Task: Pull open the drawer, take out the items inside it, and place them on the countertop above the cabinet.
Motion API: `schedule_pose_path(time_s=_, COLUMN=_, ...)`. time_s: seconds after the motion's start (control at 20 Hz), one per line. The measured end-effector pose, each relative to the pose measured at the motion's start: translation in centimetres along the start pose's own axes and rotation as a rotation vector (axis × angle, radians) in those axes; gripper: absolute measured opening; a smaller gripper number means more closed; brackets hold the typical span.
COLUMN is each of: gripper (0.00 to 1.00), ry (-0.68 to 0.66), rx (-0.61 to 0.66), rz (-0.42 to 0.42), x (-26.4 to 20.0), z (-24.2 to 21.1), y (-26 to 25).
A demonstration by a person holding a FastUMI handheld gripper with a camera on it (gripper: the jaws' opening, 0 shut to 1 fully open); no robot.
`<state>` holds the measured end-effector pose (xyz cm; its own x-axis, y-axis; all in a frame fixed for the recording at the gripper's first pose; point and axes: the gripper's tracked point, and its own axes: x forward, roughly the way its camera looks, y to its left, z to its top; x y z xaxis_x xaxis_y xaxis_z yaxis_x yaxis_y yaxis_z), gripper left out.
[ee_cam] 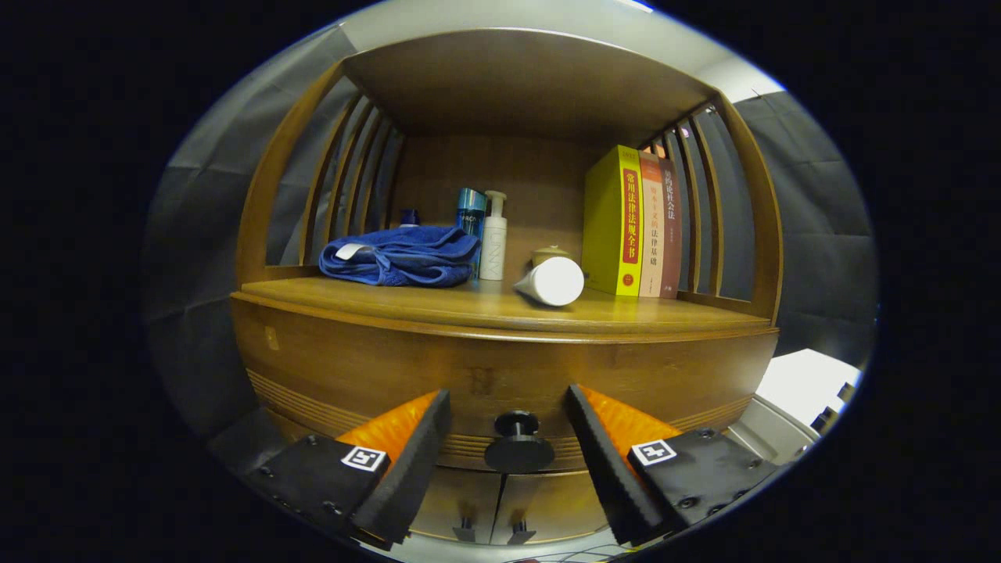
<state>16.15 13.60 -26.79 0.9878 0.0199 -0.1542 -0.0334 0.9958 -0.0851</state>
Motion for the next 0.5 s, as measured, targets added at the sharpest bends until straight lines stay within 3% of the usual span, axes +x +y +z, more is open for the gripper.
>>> schedule_pose_path(time_s=0.15, gripper=0.99, ry=0.025, rx=0.032, rz=0.02, x=-0.9, z=0.1, y=0.4)
schedule_pose_path(time_s=0.3, gripper=0.99, ry=-0.034, rx=0.026, rz=0.027, x=-3.3, z=3.8, y=-0.7)
schedule_pose_path(time_s=0.5, gripper=0.98, ry=-0.014, rx=0.033, rz=0.032, x=-7.5, z=8.0, y=-3.5)
